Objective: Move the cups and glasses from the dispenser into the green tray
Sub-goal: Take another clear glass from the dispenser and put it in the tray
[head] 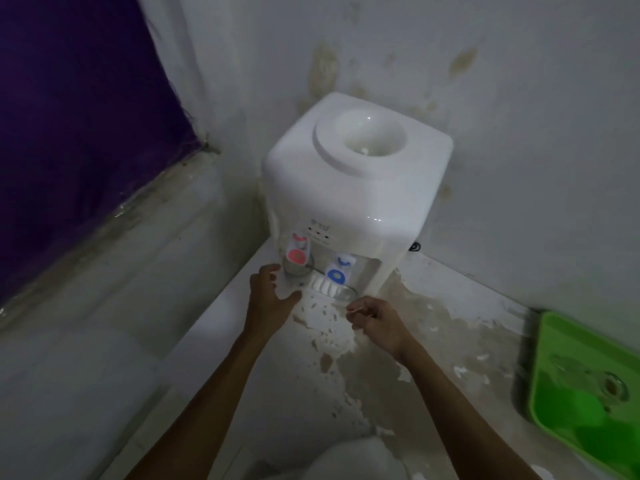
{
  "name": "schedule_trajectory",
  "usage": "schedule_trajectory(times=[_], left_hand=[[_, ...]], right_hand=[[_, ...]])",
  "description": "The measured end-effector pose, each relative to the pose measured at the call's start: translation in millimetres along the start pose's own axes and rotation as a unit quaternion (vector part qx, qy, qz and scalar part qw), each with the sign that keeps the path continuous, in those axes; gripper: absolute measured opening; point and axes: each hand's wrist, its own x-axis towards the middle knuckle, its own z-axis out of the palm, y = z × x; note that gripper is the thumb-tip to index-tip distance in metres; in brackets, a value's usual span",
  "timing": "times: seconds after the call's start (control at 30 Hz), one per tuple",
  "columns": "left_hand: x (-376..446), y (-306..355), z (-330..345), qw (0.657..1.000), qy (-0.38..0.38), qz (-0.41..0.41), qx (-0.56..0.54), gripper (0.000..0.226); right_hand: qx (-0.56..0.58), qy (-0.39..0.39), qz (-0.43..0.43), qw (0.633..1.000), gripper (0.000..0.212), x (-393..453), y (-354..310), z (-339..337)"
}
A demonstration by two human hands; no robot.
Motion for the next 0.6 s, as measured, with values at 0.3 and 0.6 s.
schedule_trajectory(times=[0.3, 0.6], left_hand=[[52.2, 1.8, 10.7, 0.994, -0.075, 0.029, 0.077, 0.075], [54.4, 9.3, 16.8, 0.995, -0.086, 0.052, 0.026, 0.08]], right_hand=[[0.006, -0.013, 0.005, 1.0, 0.014, 3.9, 0.1, 14.5], [0.009, 0.02, 0.011, 1.0, 0.007, -9.4, 13.8, -11.5]])
